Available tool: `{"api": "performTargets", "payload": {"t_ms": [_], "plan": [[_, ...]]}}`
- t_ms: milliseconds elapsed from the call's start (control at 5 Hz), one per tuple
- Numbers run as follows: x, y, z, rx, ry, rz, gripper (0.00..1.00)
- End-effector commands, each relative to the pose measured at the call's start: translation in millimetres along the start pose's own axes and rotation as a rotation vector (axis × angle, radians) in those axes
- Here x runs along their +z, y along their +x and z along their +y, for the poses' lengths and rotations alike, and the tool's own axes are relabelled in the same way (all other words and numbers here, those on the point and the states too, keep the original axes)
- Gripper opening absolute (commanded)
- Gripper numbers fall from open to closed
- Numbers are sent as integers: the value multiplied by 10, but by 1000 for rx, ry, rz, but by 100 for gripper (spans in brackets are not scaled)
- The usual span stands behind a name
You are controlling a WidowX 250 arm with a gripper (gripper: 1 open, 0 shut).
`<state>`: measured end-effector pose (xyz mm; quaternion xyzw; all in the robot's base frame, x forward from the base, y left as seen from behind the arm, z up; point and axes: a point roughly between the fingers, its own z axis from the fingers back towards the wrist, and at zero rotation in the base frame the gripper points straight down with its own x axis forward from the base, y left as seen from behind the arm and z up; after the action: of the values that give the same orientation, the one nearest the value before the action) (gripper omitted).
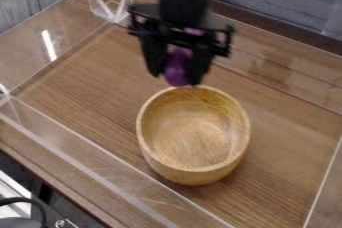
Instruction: Remove the eggplant from inside the wooden bowl and put it on the table
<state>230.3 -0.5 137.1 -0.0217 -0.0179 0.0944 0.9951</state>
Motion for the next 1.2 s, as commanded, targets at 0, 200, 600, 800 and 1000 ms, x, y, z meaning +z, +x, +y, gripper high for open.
{"api": "performTargets", "payload": {"t_ms": [0, 200, 600, 800, 1000], "plan": [[100, 142, 390, 24, -3, -58, 0], [43, 231, 772, 48, 5, -66, 0], [-211, 372, 1222, -93, 35, -67, 0], [-224, 459, 1283, -46, 61, -69, 0], [-199, 544, 1327, -1, 83, -60, 0]]}}
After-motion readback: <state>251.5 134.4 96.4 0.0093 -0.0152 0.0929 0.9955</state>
